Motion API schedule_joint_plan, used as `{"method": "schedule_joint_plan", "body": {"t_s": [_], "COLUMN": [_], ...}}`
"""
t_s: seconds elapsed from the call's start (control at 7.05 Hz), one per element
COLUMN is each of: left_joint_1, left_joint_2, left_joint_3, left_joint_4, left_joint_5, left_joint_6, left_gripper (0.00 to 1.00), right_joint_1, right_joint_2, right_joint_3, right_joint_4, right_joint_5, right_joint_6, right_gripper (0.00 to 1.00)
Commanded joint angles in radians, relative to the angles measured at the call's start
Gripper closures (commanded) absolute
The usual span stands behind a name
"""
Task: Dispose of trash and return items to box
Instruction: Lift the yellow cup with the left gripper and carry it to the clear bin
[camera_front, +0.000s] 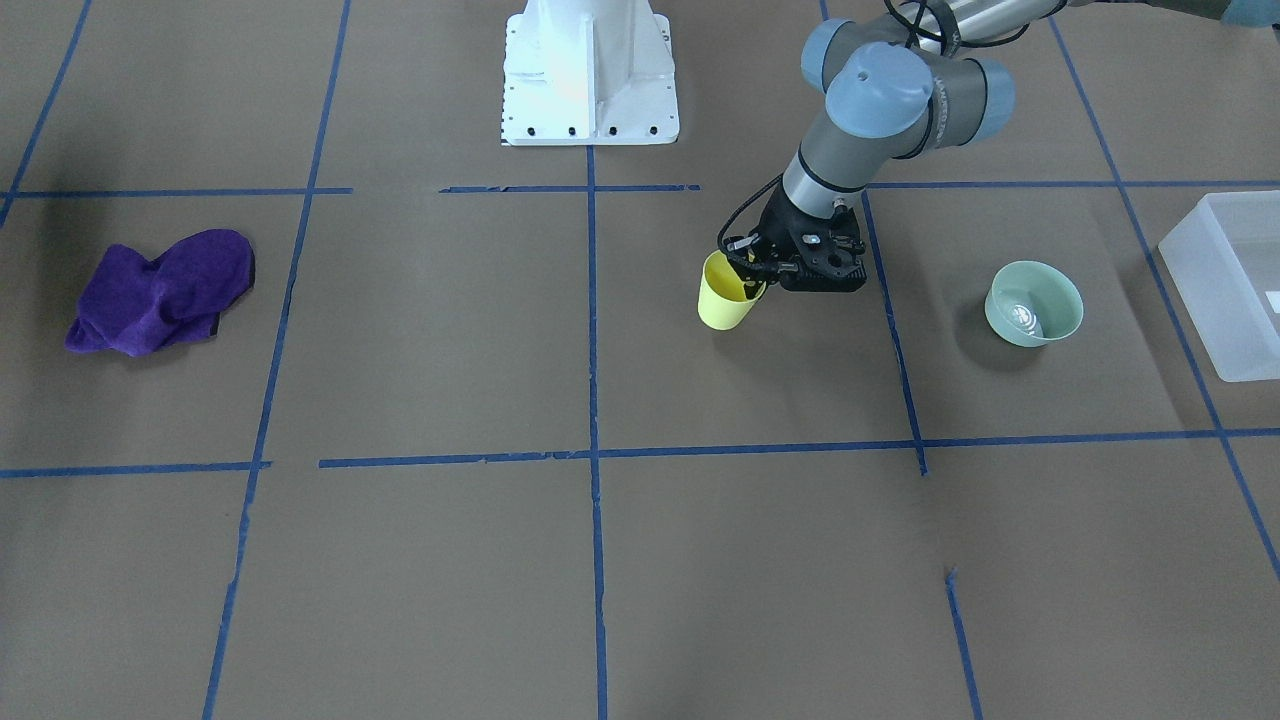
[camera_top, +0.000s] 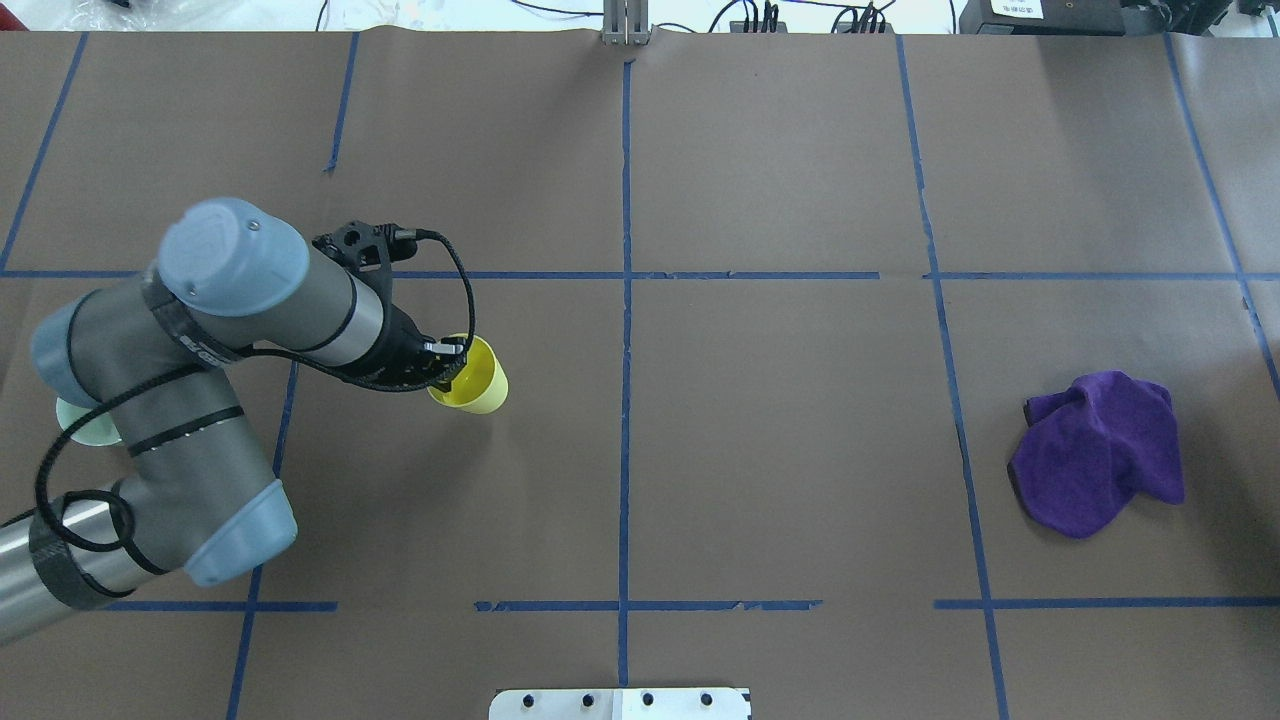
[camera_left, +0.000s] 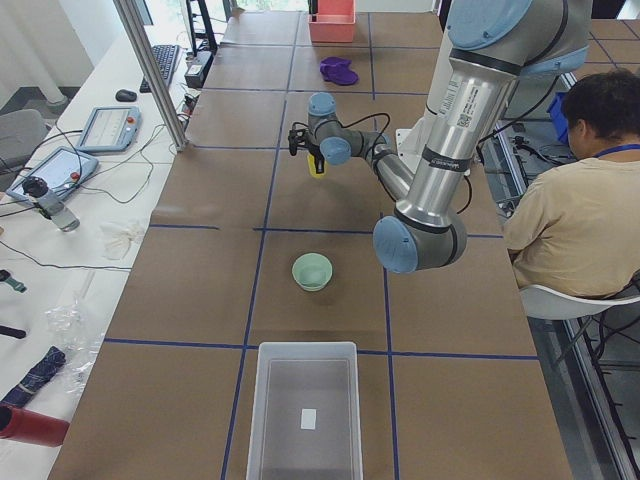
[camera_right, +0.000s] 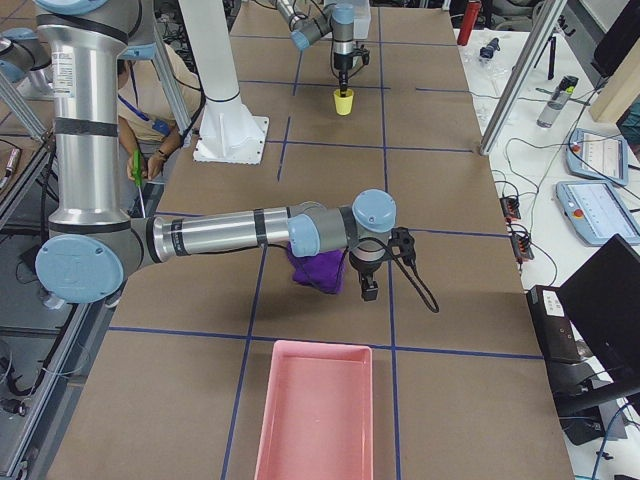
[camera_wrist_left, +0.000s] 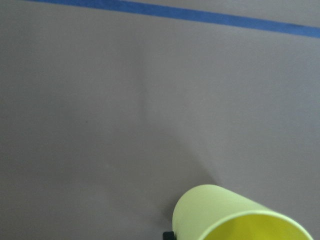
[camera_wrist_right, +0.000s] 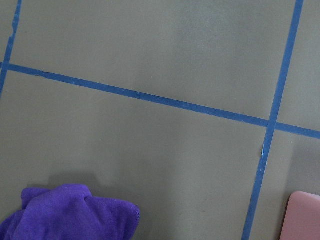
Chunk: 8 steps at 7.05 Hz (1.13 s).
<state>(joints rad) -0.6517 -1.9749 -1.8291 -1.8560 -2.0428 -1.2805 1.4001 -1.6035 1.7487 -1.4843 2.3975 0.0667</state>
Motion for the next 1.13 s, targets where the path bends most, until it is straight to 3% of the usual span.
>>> {"method": "schedule_joint_plan", "body": {"t_s": [0.0,0.14,0.28,0.57,0.85,0.99], "left_joint_1": [-0.214,-0.292,-0.416,-0.663,-0.910,-0.978], "left_joint_2": [0.089,0.191,0.328,0.552,0.567,0.529], "left_joint_3": [-0.138,-0.212,-0.225,-0.172,0.091,0.202], "left_joint_4": [-0.002,0.000,-0.006,-0.006,-0.006,-0.006], "left_joint_5": [-0.112,-0.135,-0.260,-0.286,-0.275,-0.274], "left_joint_6": [0.018,0.127,0.374,0.984,1.508,1.638], "left_gripper": [1.00,1.00,1.00,1.00,1.00,1.00], "right_joint_1": [-0.044,-0.058,-0.072,-0.076,-0.079,-0.081], "right_joint_2": [0.005,0.005,0.005,0.001,0.001,0.001], "right_joint_3": [0.000,0.000,0.000,0.006,0.006,0.006], "right_joint_4": [0.045,0.059,0.080,0.082,0.082,0.082], "right_joint_5": [-0.003,-0.003,-0.004,-0.001,-0.001,0.000], "right_joint_6": [0.007,0.030,0.059,0.077,0.081,0.082], "right_gripper": [0.00,0.00,0.00,0.00,0.00,0.00]}}
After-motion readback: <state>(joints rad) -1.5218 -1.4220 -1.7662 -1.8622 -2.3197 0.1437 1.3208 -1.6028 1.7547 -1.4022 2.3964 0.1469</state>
